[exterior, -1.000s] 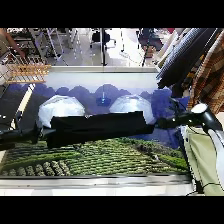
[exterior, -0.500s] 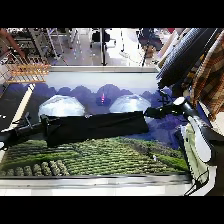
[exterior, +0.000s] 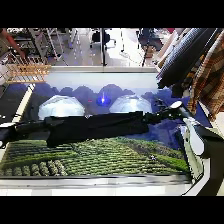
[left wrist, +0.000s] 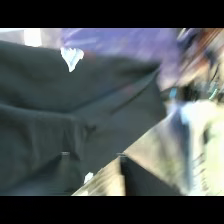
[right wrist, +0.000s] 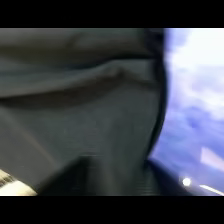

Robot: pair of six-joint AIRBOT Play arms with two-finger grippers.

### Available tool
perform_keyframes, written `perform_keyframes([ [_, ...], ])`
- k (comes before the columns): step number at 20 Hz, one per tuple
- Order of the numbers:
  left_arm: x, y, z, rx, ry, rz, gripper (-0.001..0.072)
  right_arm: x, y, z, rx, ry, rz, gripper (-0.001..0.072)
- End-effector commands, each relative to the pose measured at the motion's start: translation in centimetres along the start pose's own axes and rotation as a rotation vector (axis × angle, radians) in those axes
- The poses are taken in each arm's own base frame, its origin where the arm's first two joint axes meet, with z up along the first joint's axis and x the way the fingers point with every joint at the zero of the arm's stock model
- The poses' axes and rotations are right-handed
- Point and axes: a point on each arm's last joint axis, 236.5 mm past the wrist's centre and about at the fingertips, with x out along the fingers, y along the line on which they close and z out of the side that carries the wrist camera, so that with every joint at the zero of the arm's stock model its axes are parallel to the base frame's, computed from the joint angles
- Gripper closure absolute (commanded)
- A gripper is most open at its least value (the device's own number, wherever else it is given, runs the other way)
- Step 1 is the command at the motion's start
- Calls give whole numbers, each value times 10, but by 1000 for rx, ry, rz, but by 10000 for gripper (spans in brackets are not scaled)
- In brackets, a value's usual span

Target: Fold the clothes and pants, and hang the long-sleeved shirts on hangers.

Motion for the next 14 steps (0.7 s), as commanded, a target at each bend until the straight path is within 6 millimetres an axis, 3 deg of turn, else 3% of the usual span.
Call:
perform_keyframes([
  [1,27,10,-30,214,145,141,594,8,2,1,-104,51,-55,692],
  [3,37,13,-54,164,240,197,705,-33,-21,5,-94,45,-243,694],
  [5,48,17,-75,144,323,265,704,-90,-35,2,-104,34,-428,694],
  [7,72,21,-85,128,334,314,704,-142,-25,3,-119,-14,-548,695],
  [9,97,25,-92,87,315,352,704,-176,4,11,-128,-112,-571,695],
  [10,106,23,-95,101,313,353,704,-181,27,14,-137,-151,-532,695],
  [12,106,13,-88,126,302,345,704,-166,83,17,-169,-184,-417,695],
  [14,73,6,-54,106,241,372,703,-131,144,14,-206,-169,-297,694],
])
